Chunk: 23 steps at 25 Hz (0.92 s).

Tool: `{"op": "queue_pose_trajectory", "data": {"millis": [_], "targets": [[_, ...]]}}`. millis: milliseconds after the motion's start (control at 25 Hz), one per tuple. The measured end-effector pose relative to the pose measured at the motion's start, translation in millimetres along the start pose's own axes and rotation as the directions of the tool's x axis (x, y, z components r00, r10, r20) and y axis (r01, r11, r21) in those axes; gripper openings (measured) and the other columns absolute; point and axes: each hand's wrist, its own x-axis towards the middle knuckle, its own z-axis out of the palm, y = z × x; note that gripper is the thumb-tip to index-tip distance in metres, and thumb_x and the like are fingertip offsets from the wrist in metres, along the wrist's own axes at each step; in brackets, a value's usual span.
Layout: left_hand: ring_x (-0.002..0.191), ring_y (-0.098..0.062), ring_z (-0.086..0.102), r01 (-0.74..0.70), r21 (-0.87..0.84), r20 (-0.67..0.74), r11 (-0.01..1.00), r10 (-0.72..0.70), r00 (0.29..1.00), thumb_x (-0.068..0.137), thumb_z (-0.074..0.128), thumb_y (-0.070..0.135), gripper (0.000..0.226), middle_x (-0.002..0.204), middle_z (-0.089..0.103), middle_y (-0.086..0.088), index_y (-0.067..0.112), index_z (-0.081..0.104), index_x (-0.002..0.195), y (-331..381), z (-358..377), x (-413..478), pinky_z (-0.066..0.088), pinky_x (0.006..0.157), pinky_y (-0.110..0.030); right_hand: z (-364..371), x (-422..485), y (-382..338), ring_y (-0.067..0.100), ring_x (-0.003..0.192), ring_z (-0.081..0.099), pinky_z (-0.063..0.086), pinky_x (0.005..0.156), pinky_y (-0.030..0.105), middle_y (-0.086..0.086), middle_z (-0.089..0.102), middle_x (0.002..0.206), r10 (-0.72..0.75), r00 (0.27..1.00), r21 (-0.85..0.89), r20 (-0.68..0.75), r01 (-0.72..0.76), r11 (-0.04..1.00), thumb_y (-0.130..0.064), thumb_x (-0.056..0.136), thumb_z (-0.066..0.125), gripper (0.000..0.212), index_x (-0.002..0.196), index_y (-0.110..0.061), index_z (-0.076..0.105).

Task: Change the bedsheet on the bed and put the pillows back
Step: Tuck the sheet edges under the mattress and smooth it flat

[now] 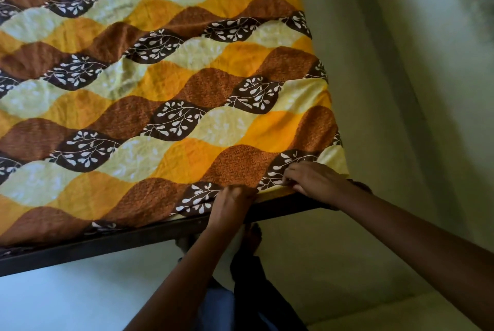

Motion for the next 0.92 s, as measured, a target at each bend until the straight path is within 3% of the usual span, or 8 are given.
{"op": "queue_pose_trajectory", "data": {"millis": [120,280,360,440,560,680,800,920], "targets": [[0.083,-0.02,0.066,0.059,0.02,0.087,0.998,-0.061,0.994,0.088,0.06,0.008,0.016,0.094,0.071,-0.008,0.006,0.072,0.097,0,-1,2,0.036,0.065,-0.016,8,2,-2,0.022,0.102,0.06,0.049,0.084,0.032,0.006,0.065,0.11,0.064,0.998,-0.07,-0.016,-0.065,0.995,-0.01,0.09,0.048,0.027,0.11,-0.016,0.065],[0.081,-0.022,0.058,0.284,-0.108,0.364,0.953,-0.228,0.903,0.098,0.036,0.038,0.048,0.091,0.063,-0.02,-0.001,0.064,0.095,2,-9,7,0.039,0.069,-0.026,12,5,-2,0.026,0.108,0.058,0.047,0.091,0.033,0.011,0.063,0.117,0.12,0.987,-0.024,0.104,-0.118,0.993,-0.01,0.092,0.048,0.032,0.119,-0.019,0.063],[0.096,-0.018,0.052,0.486,-0.212,0.476,0.848,-0.345,0.809,0.096,0.021,0.053,0.063,0.101,0.056,-0.015,0.005,0.06,0.108,4,-15,10,0.04,0.095,-0.034,7,9,-2,0.027,0.117,0.052,0.036,0.099,0.031,0.011,0.058,0.128,0.104,0.978,0.013,0.182,-0.109,0.994,-0.013,0.097,0.038,0.035,0.123,-0.017,0.061],[0.129,-0.024,0.037,0.658,-0.297,0.594,0.692,-0.406,0.695,0.091,0.01,0.061,0.075,0.139,0.042,-0.015,0.011,0.037,0.14,4,-18,17,0.021,0.114,-0.046,6,11,-2,0.03,0.127,0.042,0.024,0.104,0.032,0.016,0.047,0.138,0.084,0.948,-0.01,0.308,-0.085,0.996,-0.016,0.1,0.027,0.04,0.13,-0.008,0.052],[0.143,-0.032,0.012,0.71,-0.36,0.658,0.605,-0.375,0.653,0.095,-0.001,0.049,0.063,0.155,0.011,-0.016,0.015,0.006,0.149,5,-17,26,0.009,0.116,-0.048,19,18,4,0.034,0.133,0.035,0.028,0.107,0.04,0.022,0.035,0.145,0.037,0.895,-0.174,0.444,0.045,0.984,-0.033,0.096,0.02,0.051,0.134,-0.007,0.043],[0.142,-0.033,0.014,0.704,-0.261,0.706,0.661,-0.366,0.606,0.095,0.002,0.053,0.068,0.155,0.012,-0.016,0.013,0.011,0.148,2,-13,26,0.011,0.117,-0.048,23,21,-1,0.033,0.136,0.031,0.026,0.111,0.042,0.019,0.028,0.15,0.082,0.876,-0.17,0.475,0.0,0.985,-0.039,0.089,0.018,0.061,0.138,-0.009,0.038],[0.131,-0.033,0.038,0.559,-0.223,0.671,0.798,-0.291,0.683,0.081,0.026,0.076,0.085,0.144,0.039,-0.018,0.015,0.039,0.14,-5,-14,15,0.029,0.11,-0.044,21,9,-18,0.034,0.129,0.041,0.034,0.104,0.039,0.02,0.043,0.14,0.236,0.891,0.176,0.388,-0.322,0.93,-0.018,0.099,0.03,0.04,0.131,-0.001,0.047],[0.103,-0.029,0.059,0.348,-0.189,0.516,0.918,-0.209,0.83,0.097,0.042,0.037,0.039,0.114,0.064,-0.015,0.013,0.059,0.123,-3,-29,-4,0.041,0.081,-0.027,22,-16,-34,0.028,0.113,0.056,0.044,0.09,0.033,0.011,0.063,0.122,0.362,0.929,0.508,0.082,-0.351,0.787,-0.02,0.098,0.042,0.03,0.116,-0.008,0.063]]}}
